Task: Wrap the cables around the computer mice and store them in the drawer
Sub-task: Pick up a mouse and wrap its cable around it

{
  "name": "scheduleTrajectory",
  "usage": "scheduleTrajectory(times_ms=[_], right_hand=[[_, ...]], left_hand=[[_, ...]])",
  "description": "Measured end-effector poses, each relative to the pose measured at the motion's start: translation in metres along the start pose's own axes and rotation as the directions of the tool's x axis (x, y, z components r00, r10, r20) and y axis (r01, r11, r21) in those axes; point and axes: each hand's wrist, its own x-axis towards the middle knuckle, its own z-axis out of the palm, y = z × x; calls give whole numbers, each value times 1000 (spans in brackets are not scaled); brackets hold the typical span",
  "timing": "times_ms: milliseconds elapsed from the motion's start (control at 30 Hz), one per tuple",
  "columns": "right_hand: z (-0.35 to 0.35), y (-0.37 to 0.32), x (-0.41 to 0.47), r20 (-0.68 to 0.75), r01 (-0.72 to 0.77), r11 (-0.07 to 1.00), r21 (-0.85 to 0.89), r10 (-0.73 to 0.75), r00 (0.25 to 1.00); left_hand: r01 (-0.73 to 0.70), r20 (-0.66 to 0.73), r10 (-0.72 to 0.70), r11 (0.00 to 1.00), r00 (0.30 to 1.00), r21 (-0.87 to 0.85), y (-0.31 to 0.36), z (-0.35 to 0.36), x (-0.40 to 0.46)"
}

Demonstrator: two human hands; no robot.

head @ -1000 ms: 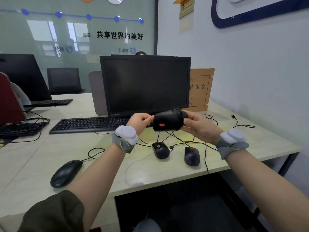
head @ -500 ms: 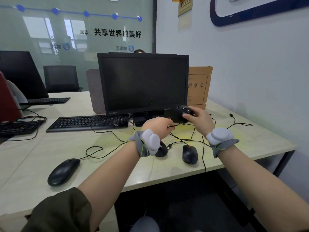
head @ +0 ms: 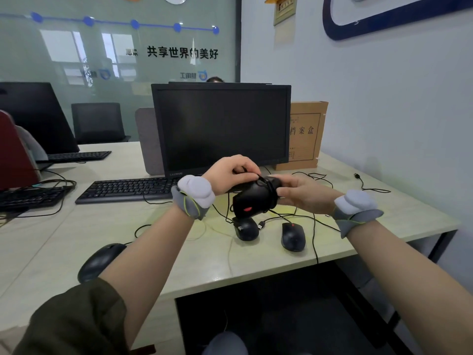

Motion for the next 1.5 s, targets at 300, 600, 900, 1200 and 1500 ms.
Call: scheduleTrajectory(times_ms=[300, 600, 900, 1200, 1500], right_hand=[[20, 1, 18, -244, 262, 810, 525, -151, 958], [16, 5, 24, -600, 355, 920, 166, -191, 777], [-4, 1, 7, -489, -23, 817, -576, -322, 810], [0, -4, -14, -193, 35, 997, -74, -49, 980], [5, -6, -1, -261, 275, 813, 513, -158, 952]], left_hand=[[208, -99, -230, 959, 968, -191, -6, 23, -7], [228, 74, -291, 862, 954, 453, 12, 39, -5], [153, 55, -173, 951, 983, 270, 25, 21, 6], [-54, -43, 56, 998, 998, 46, 16, 5, 11], [128, -102, -160, 956, 982, -264, 2, 23, 7]])
